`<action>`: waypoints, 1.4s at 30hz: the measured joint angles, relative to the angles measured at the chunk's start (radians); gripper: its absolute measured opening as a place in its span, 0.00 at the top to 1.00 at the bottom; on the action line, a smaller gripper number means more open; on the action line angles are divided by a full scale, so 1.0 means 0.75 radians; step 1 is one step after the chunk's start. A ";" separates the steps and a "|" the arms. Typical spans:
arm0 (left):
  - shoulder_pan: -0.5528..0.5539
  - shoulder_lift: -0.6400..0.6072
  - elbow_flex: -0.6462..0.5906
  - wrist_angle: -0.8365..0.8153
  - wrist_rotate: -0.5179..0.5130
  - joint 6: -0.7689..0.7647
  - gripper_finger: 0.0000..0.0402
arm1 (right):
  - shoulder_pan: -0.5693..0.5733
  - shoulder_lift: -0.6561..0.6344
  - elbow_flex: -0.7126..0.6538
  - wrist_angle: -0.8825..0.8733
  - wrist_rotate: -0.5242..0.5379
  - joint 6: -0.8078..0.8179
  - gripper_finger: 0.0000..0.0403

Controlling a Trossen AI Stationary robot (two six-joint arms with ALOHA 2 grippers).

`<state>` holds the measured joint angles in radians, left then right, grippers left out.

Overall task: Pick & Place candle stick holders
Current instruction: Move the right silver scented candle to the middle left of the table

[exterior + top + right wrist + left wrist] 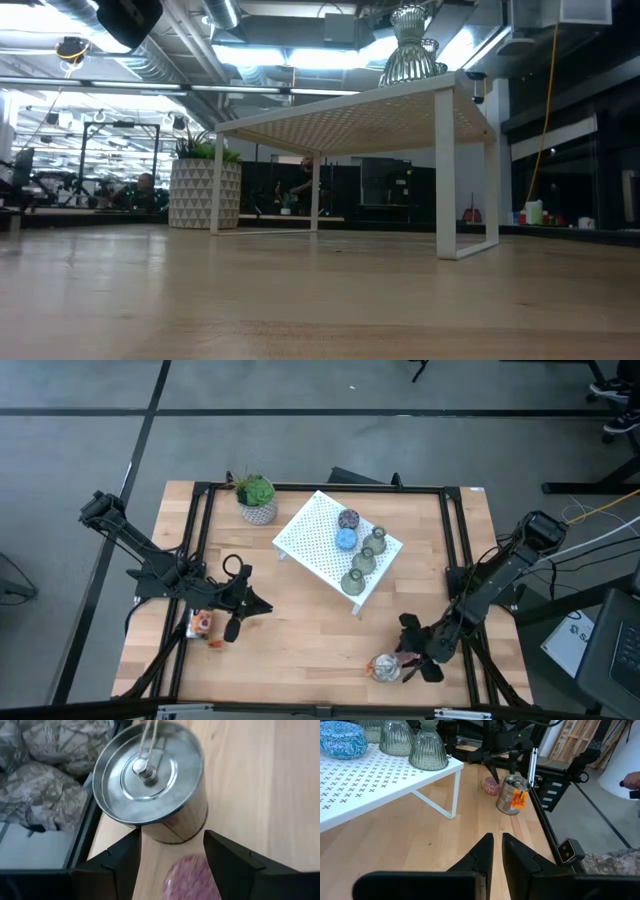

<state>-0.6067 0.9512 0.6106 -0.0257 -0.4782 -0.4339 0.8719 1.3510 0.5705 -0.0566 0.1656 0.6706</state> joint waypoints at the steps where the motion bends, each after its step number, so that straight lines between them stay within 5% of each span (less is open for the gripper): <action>1: 0.000 0.000 0.000 0.000 0.000 0.000 0.92 | -0.016 0.000 0.000 0.019 0.000 -0.024 0.46; 11: 0.000 0.000 0.000 0.000 0.035 0.002 0.92 | -0.160 0.000 0.043 0.177 -0.003 -0.309 0.46; 20: 0.000 0.001 0.000 0.000 0.046 0.001 0.92 | -0.021 -0.001 0.453 -0.494 0.143 -0.271 0.46; 24: 0.000 0.001 0.000 0.000 0.046 0.002 0.92 | 0.084 -0.002 0.492 -0.624 0.189 -0.075 0.46; 29: 0.000 0.001 0.000 0.000 0.049 0.001 0.92 | 0.170 0.088 0.479 -0.536 0.265 0.103 0.46; 42: 0.000 0.001 0.000 -0.001 0.089 0.000 0.92 | 0.149 0.508 0.477 -0.260 0.183 0.177 0.46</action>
<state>-0.6068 0.9516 0.6106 -0.0261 -0.4114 -0.4335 0.9838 1.7321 0.9283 -0.2513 0.3027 0.8031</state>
